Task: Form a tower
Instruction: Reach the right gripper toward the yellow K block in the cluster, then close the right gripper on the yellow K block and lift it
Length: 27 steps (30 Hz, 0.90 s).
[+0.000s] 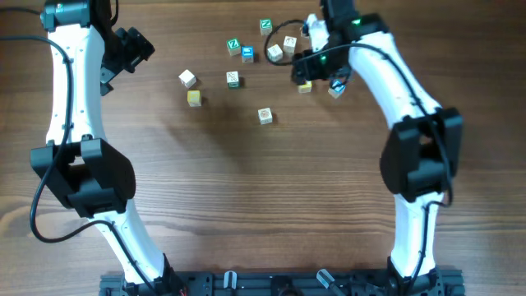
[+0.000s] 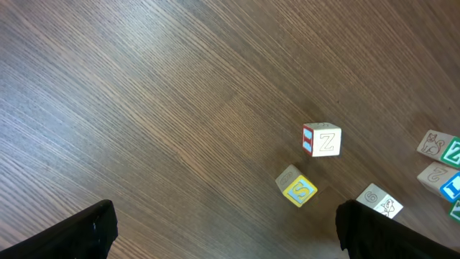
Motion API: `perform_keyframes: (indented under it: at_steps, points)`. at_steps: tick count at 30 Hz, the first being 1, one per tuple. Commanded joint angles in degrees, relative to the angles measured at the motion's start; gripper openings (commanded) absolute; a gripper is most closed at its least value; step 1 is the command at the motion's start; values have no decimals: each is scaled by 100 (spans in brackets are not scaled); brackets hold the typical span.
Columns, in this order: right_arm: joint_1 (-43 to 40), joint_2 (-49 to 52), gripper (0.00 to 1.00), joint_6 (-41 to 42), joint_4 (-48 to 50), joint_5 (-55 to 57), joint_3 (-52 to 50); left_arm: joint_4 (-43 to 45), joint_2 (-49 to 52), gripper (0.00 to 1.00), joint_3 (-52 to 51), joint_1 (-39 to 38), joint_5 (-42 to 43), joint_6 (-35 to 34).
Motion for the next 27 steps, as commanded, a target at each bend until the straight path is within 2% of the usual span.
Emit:
perform_keyframes:
  at_steps: [1, 5, 6, 9, 10, 18, 22, 27]
  points:
    - [203, 452, 98, 46, 214, 382, 55, -4, -20, 100, 48, 0, -13, 24]
    - [243, 723, 100, 44, 531, 750, 50, -4, -20, 100, 48, 0, -11, 24]
    - [243, 726, 97, 33, 564, 772, 50, -4, -20, 100, 48, 0, -13, 24]
    - [243, 726, 51, 127, 654, 960, 50, -4, -20, 100, 48, 0, -13, 24]
    - [243, 726, 45, 306, 645, 988, 50, -4, -20, 100, 48, 0, -13, 24]
    - [243, 730, 42, 345, 492, 990, 46, -4, -20, 100, 48, 0, -13, 24]
    - [243, 728, 24, 361, 479, 988, 48, -4, -20, 100, 48, 0, -13, 24]
    - [243, 57, 25, 474, 341, 988, 59, -4, -20, 100, 48, 0, -13, 24]
